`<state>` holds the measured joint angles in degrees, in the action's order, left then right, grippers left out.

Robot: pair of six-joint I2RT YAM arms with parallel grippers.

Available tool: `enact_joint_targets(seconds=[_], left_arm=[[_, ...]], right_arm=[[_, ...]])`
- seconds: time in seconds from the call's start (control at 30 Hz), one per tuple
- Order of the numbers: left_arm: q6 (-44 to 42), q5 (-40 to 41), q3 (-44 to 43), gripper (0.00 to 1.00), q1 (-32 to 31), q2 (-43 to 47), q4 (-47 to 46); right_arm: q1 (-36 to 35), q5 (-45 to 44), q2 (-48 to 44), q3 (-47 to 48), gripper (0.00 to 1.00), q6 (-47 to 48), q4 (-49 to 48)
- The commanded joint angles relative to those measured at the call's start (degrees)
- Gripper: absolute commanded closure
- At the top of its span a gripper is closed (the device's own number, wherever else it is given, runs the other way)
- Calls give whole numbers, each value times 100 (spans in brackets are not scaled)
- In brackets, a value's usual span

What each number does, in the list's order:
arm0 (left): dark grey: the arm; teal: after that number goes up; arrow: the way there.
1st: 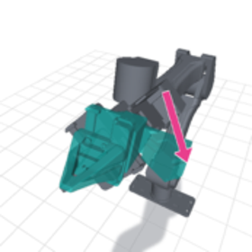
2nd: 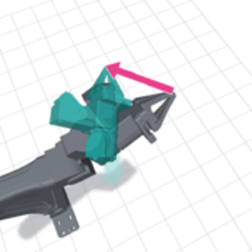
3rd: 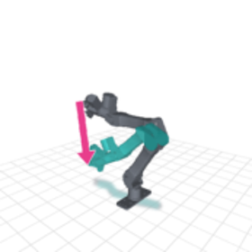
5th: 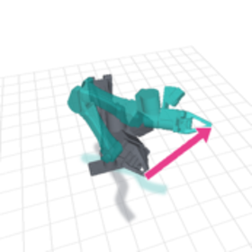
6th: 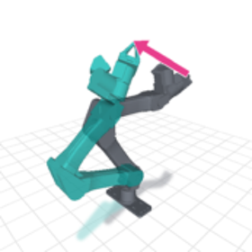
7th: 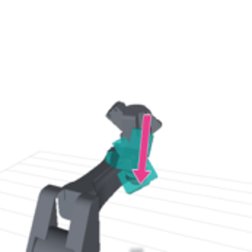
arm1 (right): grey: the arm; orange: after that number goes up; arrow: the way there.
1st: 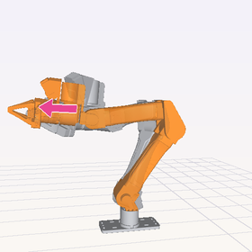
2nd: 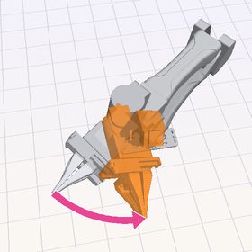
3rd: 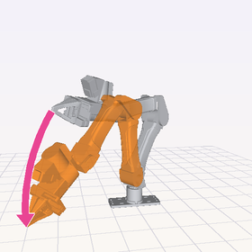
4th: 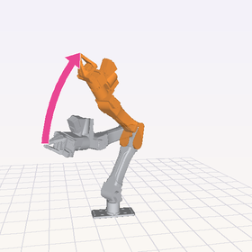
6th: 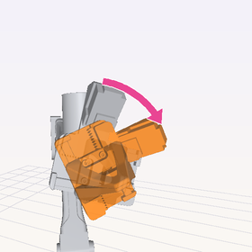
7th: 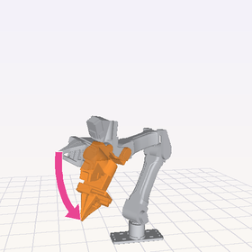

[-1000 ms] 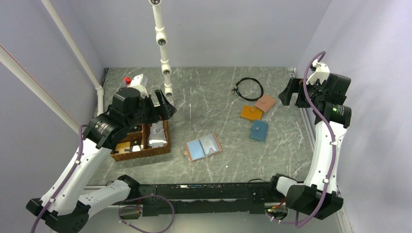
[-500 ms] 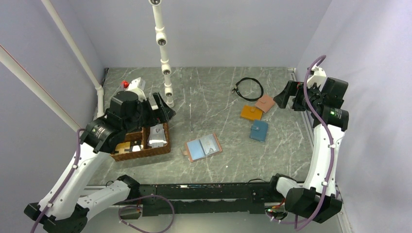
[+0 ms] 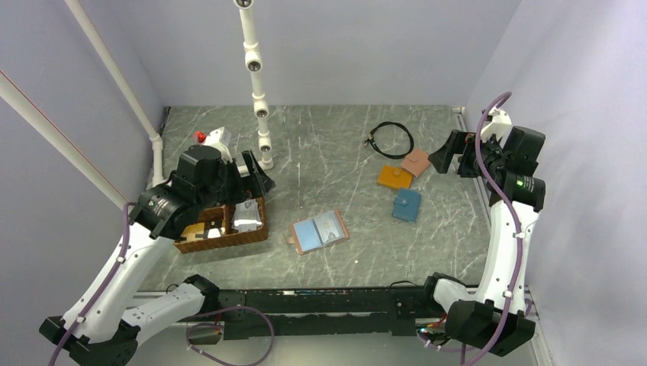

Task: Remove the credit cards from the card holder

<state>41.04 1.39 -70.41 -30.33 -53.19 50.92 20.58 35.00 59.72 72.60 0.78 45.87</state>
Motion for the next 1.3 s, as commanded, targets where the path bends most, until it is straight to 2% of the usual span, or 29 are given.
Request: enact_joint_targets(seconds=[0.0,0.43,0.9,1.27], left_arm=[[-153,34,105,0,18,18,-180],[-420,11,101,1,19,-220,-533],[-136,292,672,1,18,405,-1219],[-59,423,599,0,18,296,-1013]], right_arm=[[74,96,-92,-31,0,-225,-272],[201,207,188,96,0,-449,-394],[208,340,370,-68,0,-642,-759],[210,419,296,-185,0,-658,-860]])
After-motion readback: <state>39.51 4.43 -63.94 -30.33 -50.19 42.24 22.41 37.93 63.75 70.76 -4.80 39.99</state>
